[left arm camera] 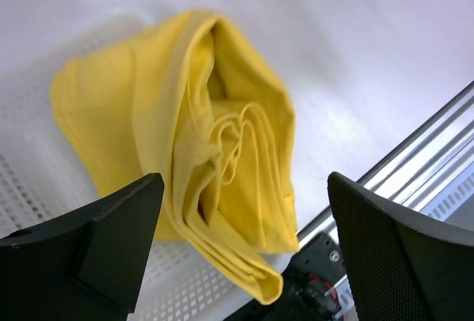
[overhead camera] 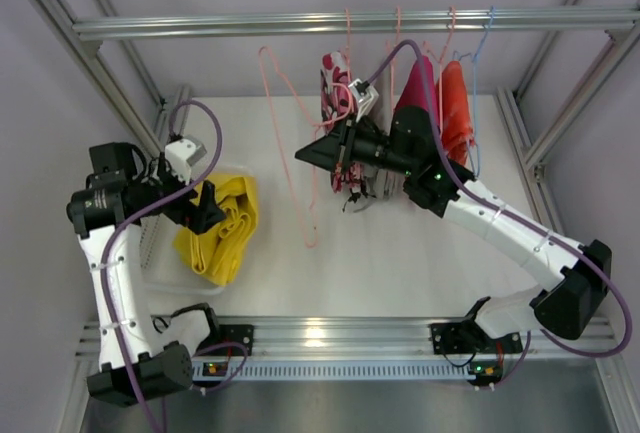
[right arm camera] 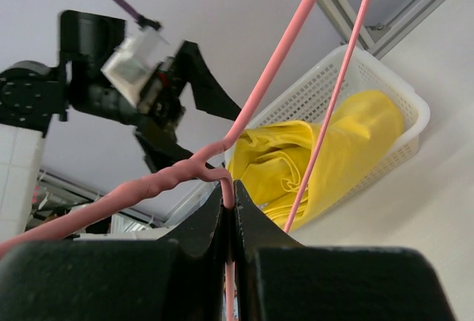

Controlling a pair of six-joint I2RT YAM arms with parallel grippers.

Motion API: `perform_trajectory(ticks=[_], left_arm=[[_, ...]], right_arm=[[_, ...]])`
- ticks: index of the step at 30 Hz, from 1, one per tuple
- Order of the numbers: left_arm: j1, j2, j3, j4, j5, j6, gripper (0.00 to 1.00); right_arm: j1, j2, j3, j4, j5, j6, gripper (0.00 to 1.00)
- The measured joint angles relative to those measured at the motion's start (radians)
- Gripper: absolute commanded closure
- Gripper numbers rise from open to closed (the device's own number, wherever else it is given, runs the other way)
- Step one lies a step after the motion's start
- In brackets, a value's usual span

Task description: Remove the trousers from the hanger

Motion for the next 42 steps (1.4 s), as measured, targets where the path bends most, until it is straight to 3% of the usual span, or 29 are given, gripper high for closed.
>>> perform_trajectory(ticks=[1,2,3,4,5,7,9,11,13,15,19,24,30,31,39,42], left_arm=[[0.000,-0.006,0.038,-0.003,0.024,-0.016,0.05],[0.000,-0.008,0.080,-0.007,0.064,-0.054,0.15],[0.000,-0.011,0.119,-0.005,0.080,-0.064,0.15],[0.000,-0.006,0.162,-0.009,0.114,-0.090,0.33],[0.001,0.004,0.203,-0.013,0.152,-0.109,0.44],[-0.001,0.043,0.293,-0.016,0.235,-0.127,0.51],[0.000,0.083,0.336,-0.008,0.303,-0.129,0.49],[0.000,0.092,0.315,0.008,0.349,-0.166,0.39],[0.000,0.049,0.210,0.109,0.359,-0.285,0.24],[0.000,-0.017,0.115,0.216,0.350,-0.402,0.21],[-0.013,-0.127,0.062,0.373,0.337,-0.578,0.23],[-0.121,-0.123,0.132,0.418,0.280,-0.613,0.26],[-0.544,-0.039,0.157,0.397,-0.002,-0.618,0.25],[-0.573,-0.023,0.158,0.389,-0.035,-0.617,0.25],[-0.685,0.045,0.187,0.375,-0.293,-0.610,0.30],[-0.726,0.050,0.187,0.375,-0.367,-0.600,0.39]], right_arm=[[0.000,0.000,0.003,-0.002,0.000,0.000,1.00],[0.000,0.002,0.008,-0.006,0.000,0.000,1.00],[0.000,0.003,0.014,-0.009,0.001,0.000,1.00],[0.000,0.005,0.020,-0.011,0.000,0.001,1.00],[0.000,0.007,0.025,-0.011,0.001,0.001,1.00],[0.000,0.012,0.034,-0.010,0.001,0.001,1.00],[0.000,0.016,0.040,-0.011,0.004,0.007,1.00],[0.000,0.016,0.043,-0.011,0.016,0.022,1.00],[0.001,0.016,0.044,-0.010,0.037,0.045,1.00],[0.008,0.017,0.047,-0.016,0.084,0.087,1.00],[0.050,0.043,0.094,-0.081,0.199,0.167,1.00],[0.137,0.105,0.198,-0.176,0.323,0.230,1.00],[0.181,0.163,0.256,-0.261,0.445,0.263,1.00],[0.186,0.173,0.264,-0.277,0.469,0.263,1.00],[0.204,0.200,0.293,-0.320,0.557,0.262,1.00],[0.204,0.203,0.301,-0.319,0.567,0.261,1.00]])
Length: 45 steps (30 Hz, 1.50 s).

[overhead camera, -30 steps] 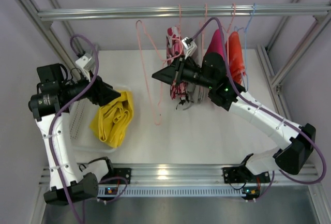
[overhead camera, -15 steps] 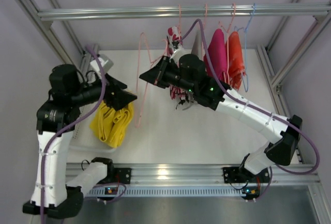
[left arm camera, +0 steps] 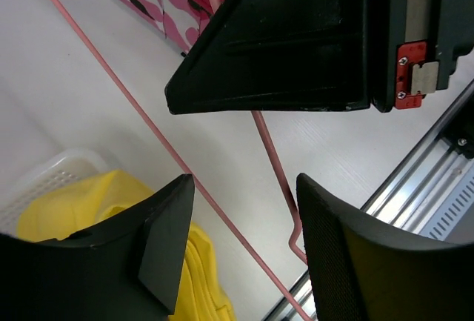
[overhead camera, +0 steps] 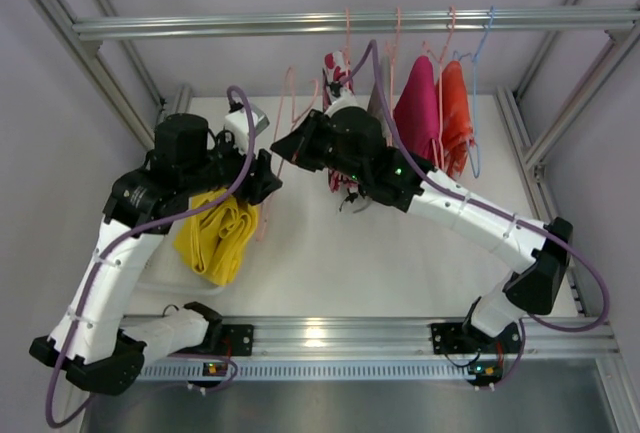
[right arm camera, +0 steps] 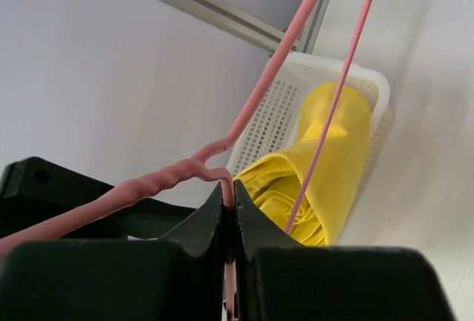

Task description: Remove the trousers from the hanger

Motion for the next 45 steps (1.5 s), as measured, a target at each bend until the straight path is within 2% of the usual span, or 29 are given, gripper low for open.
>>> perform_trajectory(ticks=[2,3,5,8,9,10,12,13,15,16,17,19,20,25,31,38,45], left_arm=[[-0.027,0.005,-0.004,0.000,-0.041,0.007,0.43],[-0.040,0.006,-0.009,0.002,-0.061,0.010,0.51],[-0.068,0.010,-0.021,0.007,-0.100,0.017,0.56],[-0.106,0.015,-0.035,0.009,-0.153,0.022,0.69],[-0.116,0.018,-0.037,0.008,-0.168,0.023,0.74],[-0.126,0.021,-0.039,0.010,-0.185,0.023,0.86],[-0.137,0.026,-0.043,0.013,-0.218,0.015,1.00],[-0.135,0.026,-0.048,0.015,-0.242,0.008,1.00],[-0.131,0.026,-0.053,0.022,-0.265,-0.001,1.00],[-0.133,0.023,-0.055,0.024,-0.270,-0.008,1.00],[-0.134,0.022,-0.058,0.025,-0.273,-0.015,1.00],[-0.120,0.016,-0.064,0.031,-0.281,-0.041,1.00],[-0.108,0.011,-0.067,0.032,-0.279,-0.058,1.00],[-0.042,-0.053,-0.111,0.050,-0.245,-0.152,1.00],[0.013,-0.062,-0.103,0.084,-0.214,-0.239,1.00],[0.037,0.129,0.067,0.114,-0.216,-0.289,1.00],[0.045,0.317,0.260,0.150,-0.266,-0.314,1.00]], right_arm=[[0.000,0.001,0.006,-0.001,0.004,0.000,1.00],[0.000,0.002,0.008,-0.001,0.007,-0.001,1.00],[0.000,0.006,0.011,-0.002,0.016,-0.005,1.00],[0.000,0.018,0.013,-0.001,0.024,-0.005,1.00],[0.000,0.023,0.013,-0.001,0.025,-0.005,1.00],[0.000,0.027,0.013,-0.001,0.025,-0.005,1.00],[0.000,0.034,0.013,-0.003,0.028,-0.004,1.00],[0.000,0.034,0.013,-0.005,0.028,-0.003,1.00],[0.000,0.034,0.013,0.001,0.028,-0.008,0.86],[0.000,0.034,0.013,0.001,0.026,-0.010,0.72],[0.000,0.034,0.013,0.003,0.020,-0.013,0.42],[-0.001,0.033,0.011,0.009,0.004,-0.016,0.22],[-0.003,0.032,0.009,0.015,-0.007,-0.025,0.01],[-0.027,-0.039,-0.069,0.032,-0.051,-0.113,0.01],[-0.055,-0.246,-0.233,0.097,-0.079,-0.295,0.00],[-0.055,-0.474,-0.322,0.180,-0.135,-0.534,0.00],[-0.056,-0.518,-0.323,0.180,-0.171,-0.669,0.01]])
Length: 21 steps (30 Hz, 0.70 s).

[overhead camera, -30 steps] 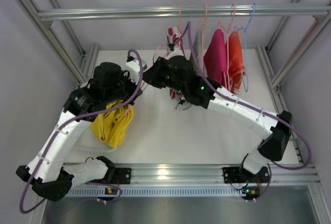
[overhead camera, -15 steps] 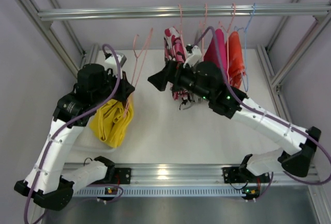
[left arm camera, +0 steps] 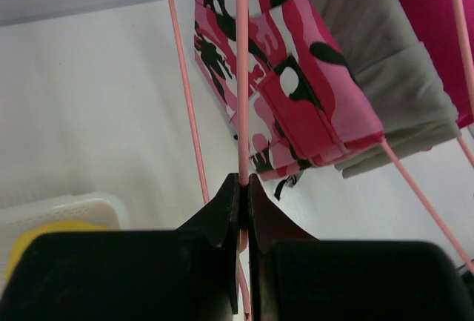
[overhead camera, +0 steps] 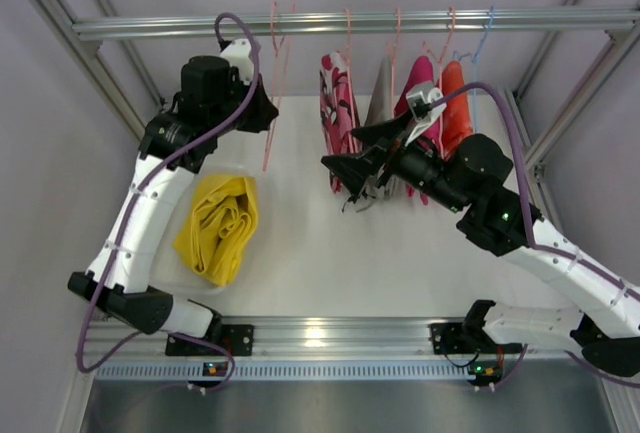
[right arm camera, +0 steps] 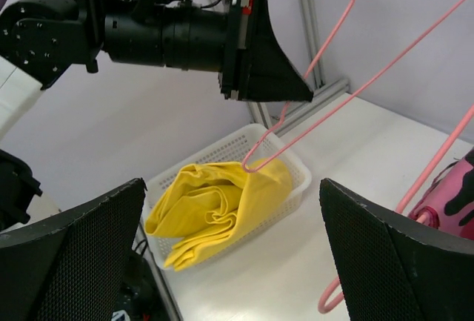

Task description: Remove the trousers from the hanger

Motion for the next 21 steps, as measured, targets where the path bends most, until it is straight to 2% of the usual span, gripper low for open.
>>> perform_trajectory(ticks=[3,7,16,19,20,21], left_arm=[[0.004,0.058,0.068,0.011,-0.021,-0.009,1.00],[0.025,0.095,0.080,0.019,-0.024,-0.029,1.00],[0.061,0.101,-0.036,0.061,0.002,-0.078,1.00],[0.061,0.085,-0.063,0.089,0.014,-0.085,0.76],[0.061,0.076,-0.072,0.089,0.016,-0.088,0.57],[0.062,0.068,-0.082,0.087,0.019,-0.086,0.50]], right_arm=[[-0.008,0.000,0.000,-0.005,0.001,-0.022,0.01],[-0.038,0.000,0.000,-0.008,0.008,-0.028,0.01],[-0.172,0.005,0.019,-0.097,-0.048,-0.001,0.00],[-0.195,0.006,0.037,-0.119,-0.077,0.002,0.00],[-0.199,0.006,0.041,-0.124,-0.085,0.002,0.01],[-0.202,0.006,0.042,-0.125,-0.093,0.002,0.01]])
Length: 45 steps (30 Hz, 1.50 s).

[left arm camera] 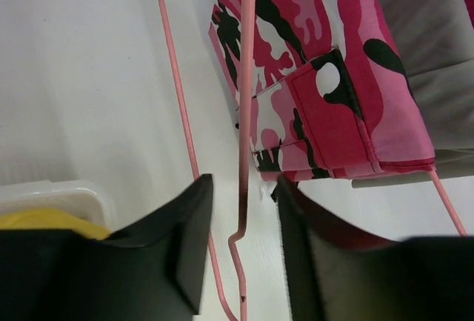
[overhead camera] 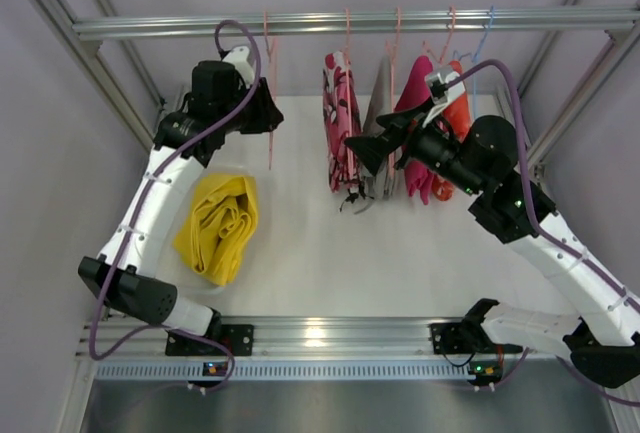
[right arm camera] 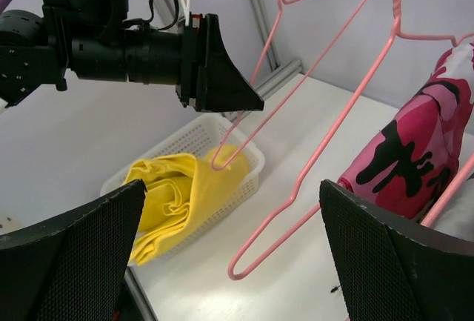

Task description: Remove the trousers from the hanger

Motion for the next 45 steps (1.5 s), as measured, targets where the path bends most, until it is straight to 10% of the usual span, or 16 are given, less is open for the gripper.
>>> perform_trajectory(ticks=[5,13,22,45], left_arm=[[0.020,-0.075,-0.050,0.003,0.032,-0.021,0.02],[0.058,-0.336,-0.079,0.049,0.104,-0.011,0.01],[-0.024,-0.340,-0.150,0.290,0.532,-0.102,0.14],[-0.239,0.070,-0.163,0.620,0.372,-0.321,0.57]], right_arm=[[-0.019,0.000,0.000,-0.023,-0.021,-0.002,0.01],[-0.077,-0.040,0.000,-0.052,-0.027,-0.015,0.00],[-0.222,-0.137,-0.014,-0.060,-0.048,0.021,0.00],[-0.386,-0.188,-0.056,-0.064,-0.109,0.106,0.01]])
